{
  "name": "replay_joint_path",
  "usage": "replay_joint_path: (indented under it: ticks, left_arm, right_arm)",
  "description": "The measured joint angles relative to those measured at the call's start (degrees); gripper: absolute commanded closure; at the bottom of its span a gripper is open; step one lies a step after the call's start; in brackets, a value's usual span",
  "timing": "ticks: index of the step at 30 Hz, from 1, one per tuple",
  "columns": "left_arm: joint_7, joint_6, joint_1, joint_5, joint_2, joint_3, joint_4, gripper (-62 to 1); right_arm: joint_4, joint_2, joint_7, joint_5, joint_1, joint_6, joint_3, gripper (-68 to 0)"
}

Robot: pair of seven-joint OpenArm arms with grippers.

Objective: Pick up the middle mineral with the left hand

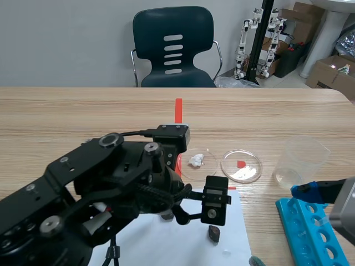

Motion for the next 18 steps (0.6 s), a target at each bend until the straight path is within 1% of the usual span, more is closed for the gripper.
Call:
replay_joint_path:
  ticks: [4,9,12,14,18]
  left_arm:
    - [2.97,-0.07,-2.29,1.46,1.73,0.0,-5.55,-61.1]
    - [3.41,-0.04,-4.92,1.66,3.37,-0.07,-12.0,-61.1]
    - [3.34,-0.04,-6.1,1.66,4.52,-0.07,-14.34,-61.1]
    - [3.19,0.57,-6.84,1.64,5.14,-0.07,-15.72,-61.1]
    - [3.06,0.87,-8.13,1.68,5.77,-0.07,-18.29,-61.1]
  right_arm:
    - [0.0,0.0,0.02,0.02,0.0,0.0,0.0,-60.8]
    - [0.0,0.0,0.02,0.02,0.0,0.0,0.0,-60.8]
    - [0.0,0.0,0.02,0.02,0.0,0.0,0.0,-60.8]
    - [0.0,0.0,0.0,0.02,0.0,0.0,0.0,-60.8]
    - [0.0,0.0,0.0,0.02,0.0,0.0,0.0,-60.8]
